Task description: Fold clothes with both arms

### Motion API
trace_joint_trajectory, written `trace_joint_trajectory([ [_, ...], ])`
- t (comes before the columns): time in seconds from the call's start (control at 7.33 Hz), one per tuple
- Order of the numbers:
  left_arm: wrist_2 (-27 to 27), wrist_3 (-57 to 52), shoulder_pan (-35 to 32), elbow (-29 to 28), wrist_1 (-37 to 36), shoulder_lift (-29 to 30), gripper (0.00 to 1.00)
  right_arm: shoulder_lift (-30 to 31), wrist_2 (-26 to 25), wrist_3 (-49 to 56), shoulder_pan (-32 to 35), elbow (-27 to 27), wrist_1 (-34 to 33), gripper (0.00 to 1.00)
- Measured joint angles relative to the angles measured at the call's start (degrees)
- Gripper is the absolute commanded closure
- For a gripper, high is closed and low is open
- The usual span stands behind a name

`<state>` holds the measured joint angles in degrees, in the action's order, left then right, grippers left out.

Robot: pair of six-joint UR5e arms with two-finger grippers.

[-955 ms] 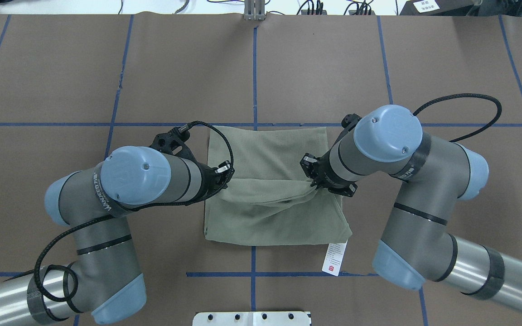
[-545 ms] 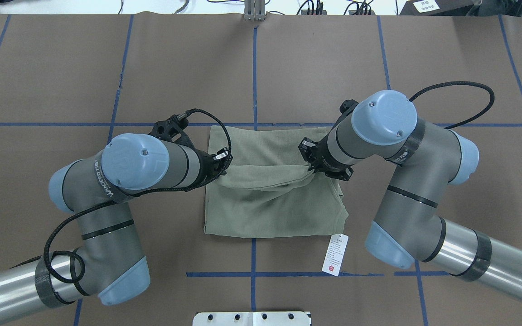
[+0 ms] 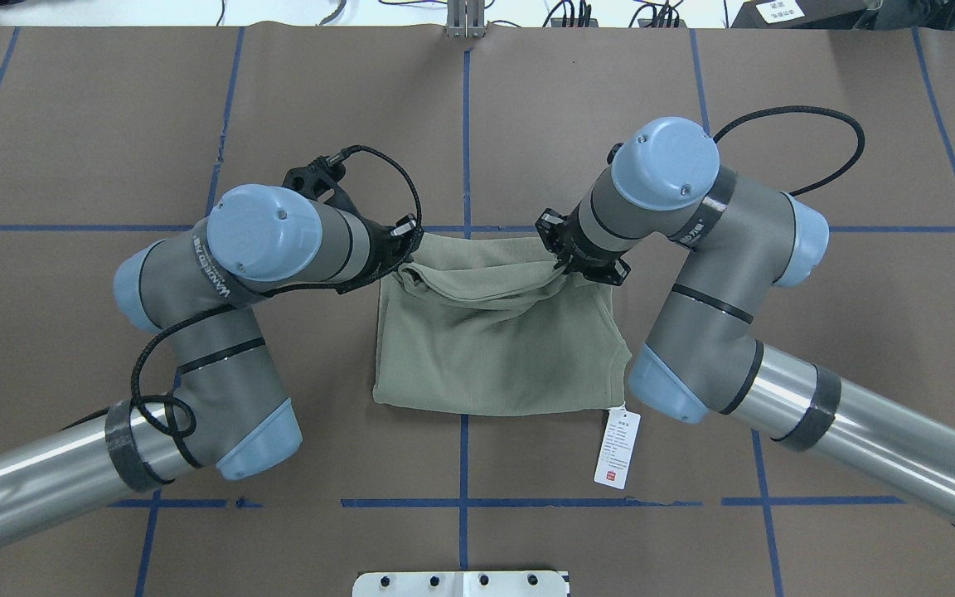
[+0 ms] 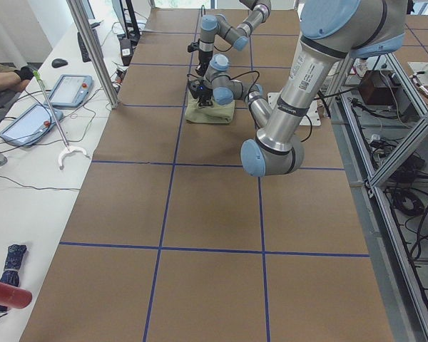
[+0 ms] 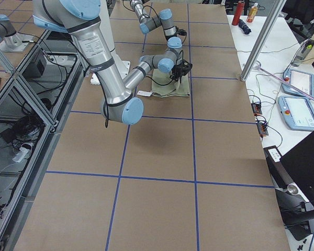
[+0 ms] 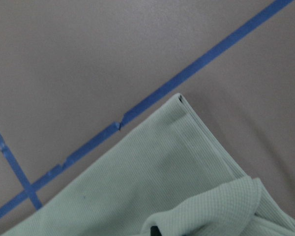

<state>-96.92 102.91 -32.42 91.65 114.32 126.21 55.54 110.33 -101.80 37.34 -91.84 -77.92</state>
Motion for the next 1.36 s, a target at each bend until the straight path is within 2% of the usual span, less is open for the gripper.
trace_joint_trajectory([
  [0.27,-0.25,-6.96,-5.93,-6.71,2.72,2.25,0.0,-3.75,0.54,3.92,3.11,6.03,0.04,0.0],
  [0.68,-7.04,-17.99,-14.3,-8.7,3.3,2.44,0.0,-4.59,5.61,14.52,9.21,9.47,-0.06,0.0],
  [0.95,-14.1,-28.02,-20.97,-8.0,2.97,-0.77,0.0,-0.64,9.93,30.25,16.12,9.64,-0.54,0.0],
  [1.23,-19.33,-44.16,-29.1,-3.14,1.18,-8.77,0.0,5.49,14.27,51.14,25.26,9.5,-1.08,0.0],
  [1.36,-20.12,-55.1,-33.17,0.08,-2.29,-12.78,0.0,8.54,16.19,61.85,29.97,9.22,-2.2,0.0],
])
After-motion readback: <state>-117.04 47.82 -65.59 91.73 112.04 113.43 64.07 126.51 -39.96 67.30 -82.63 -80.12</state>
